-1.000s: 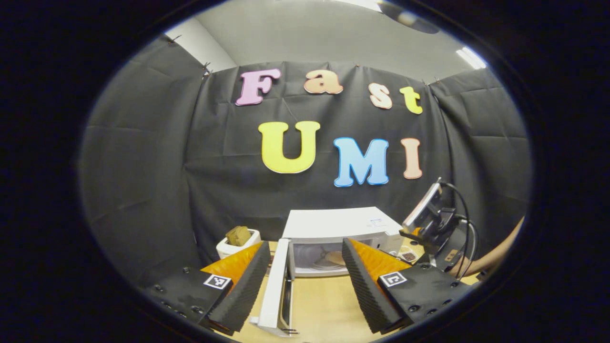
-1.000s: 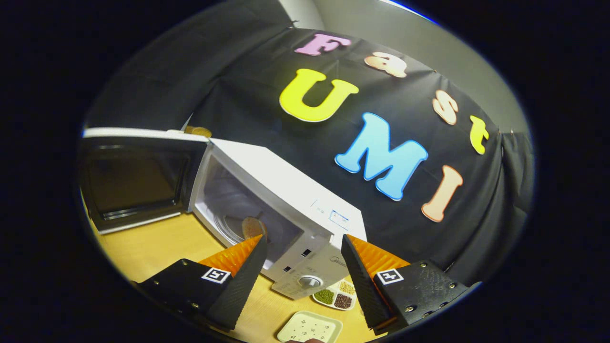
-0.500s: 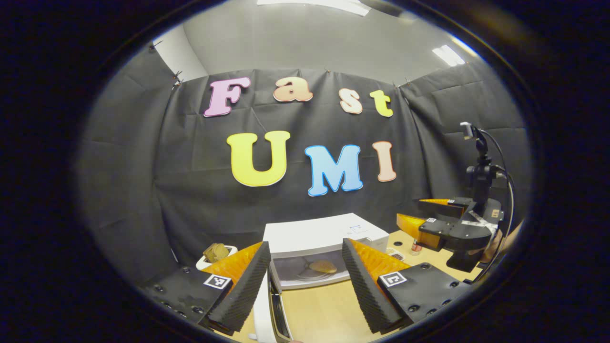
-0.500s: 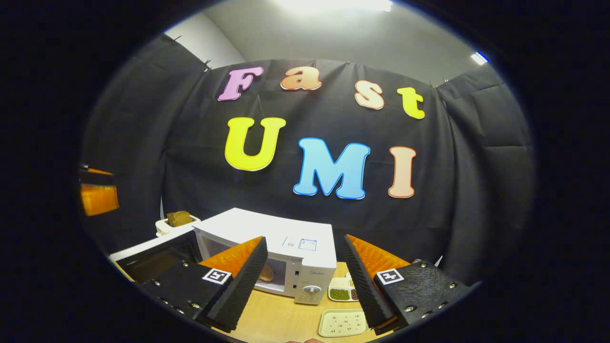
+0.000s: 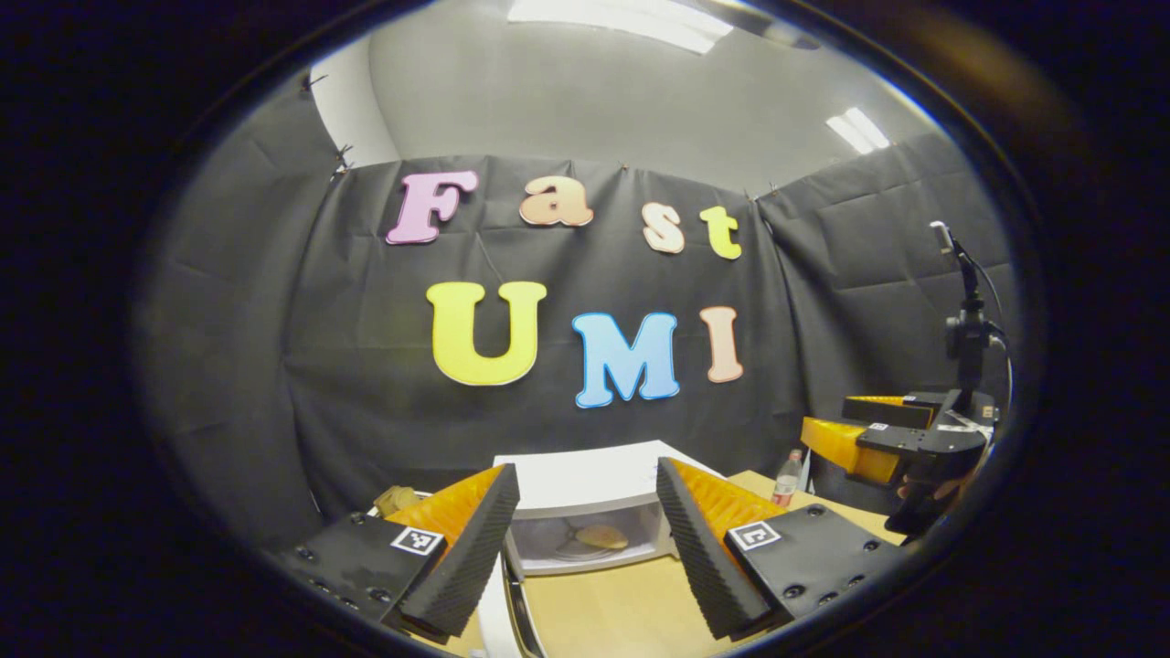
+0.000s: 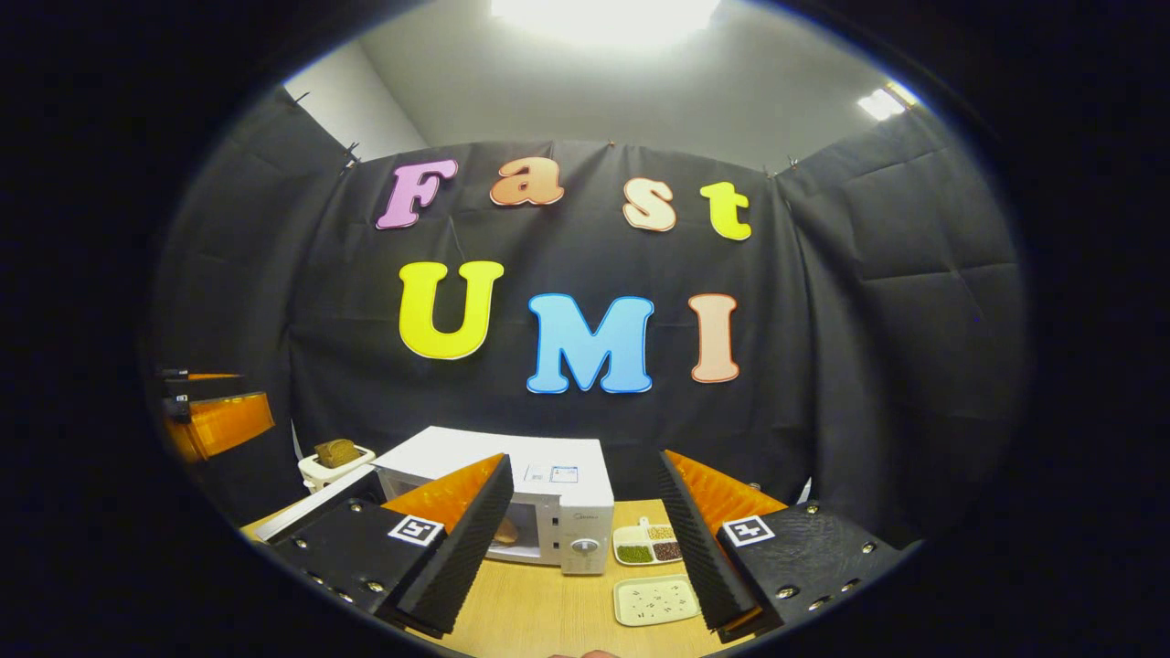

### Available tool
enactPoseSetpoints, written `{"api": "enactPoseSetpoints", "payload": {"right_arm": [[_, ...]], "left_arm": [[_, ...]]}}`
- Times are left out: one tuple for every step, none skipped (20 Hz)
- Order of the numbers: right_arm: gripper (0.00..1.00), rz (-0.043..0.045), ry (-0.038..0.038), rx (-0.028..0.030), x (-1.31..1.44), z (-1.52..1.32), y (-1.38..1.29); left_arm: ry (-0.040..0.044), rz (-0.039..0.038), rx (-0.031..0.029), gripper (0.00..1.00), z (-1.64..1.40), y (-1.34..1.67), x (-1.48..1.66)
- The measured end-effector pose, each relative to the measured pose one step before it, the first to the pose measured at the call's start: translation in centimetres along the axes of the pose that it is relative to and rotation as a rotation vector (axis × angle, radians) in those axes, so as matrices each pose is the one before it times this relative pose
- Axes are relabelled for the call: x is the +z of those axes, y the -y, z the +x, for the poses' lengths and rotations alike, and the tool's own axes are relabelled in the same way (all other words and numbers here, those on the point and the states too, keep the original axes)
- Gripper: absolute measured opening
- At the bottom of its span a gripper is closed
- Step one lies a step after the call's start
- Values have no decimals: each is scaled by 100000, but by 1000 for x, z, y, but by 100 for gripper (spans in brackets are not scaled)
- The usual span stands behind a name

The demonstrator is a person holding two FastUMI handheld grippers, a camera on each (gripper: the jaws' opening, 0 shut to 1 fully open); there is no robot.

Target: Open the microwave oven with the left hand, put the food in, and close the microwave oven.

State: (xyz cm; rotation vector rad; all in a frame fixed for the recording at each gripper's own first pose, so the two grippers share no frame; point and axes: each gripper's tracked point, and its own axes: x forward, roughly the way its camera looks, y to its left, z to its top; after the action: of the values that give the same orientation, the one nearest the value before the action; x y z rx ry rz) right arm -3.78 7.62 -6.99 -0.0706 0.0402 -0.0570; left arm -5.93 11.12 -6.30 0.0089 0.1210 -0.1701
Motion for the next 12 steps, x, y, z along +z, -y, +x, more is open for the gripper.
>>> {"api": "enactPoseSetpoints", "payload": {"right_arm": [[95, -395, 576, -929, 149, -292, 184], [95, -389, 494, -571, 237, -266, -25], [95, 101, 521, -375, 135, -219, -19], [95, 209, 264, 141, 181, -144, -236], [95, 146, 195, 175, -26, -5, -169], [95, 32, -170, 473, 6, -30, -168], [95, 107, -550, 723, -112, -29, -240], [95, 91, -437, 938, -157, -66, -324], [95, -214, -442, 595, -118, -249, -273], [95, -502, -420, 416, -200, -151, -148], [95, -652, -566, 312, -198, -76, -21], [95, -242, -478, 487, -180, -166, 2]], "left_arm": [[319, -1958, 406, 97, -466, -378, -61], [268, -2017, 804, 97, -328, -531, -7], [75, -1466, 1603, 97, -722, -800, 384], [-960, -1002, 711, 97, -246, -606, -264], [-1449, -802, 17, 97, -541, -373, -481], [-996, 177, 1517, 79, -518, -839, -272], [-535, 837, 2632, 61, -296, -1247, -323], [-1024, 213, 2175, 43, -512, -1111, -371], [-878, -409, 3749, 25, -857, -1435, -513], [-1925, -2263, -979, 7, -25, -680, -863], [-1982, -1089, 452, 7, -614, -788, -1167], [-2251, 1201, 2562, 7, -459, -1341, -864]]}}
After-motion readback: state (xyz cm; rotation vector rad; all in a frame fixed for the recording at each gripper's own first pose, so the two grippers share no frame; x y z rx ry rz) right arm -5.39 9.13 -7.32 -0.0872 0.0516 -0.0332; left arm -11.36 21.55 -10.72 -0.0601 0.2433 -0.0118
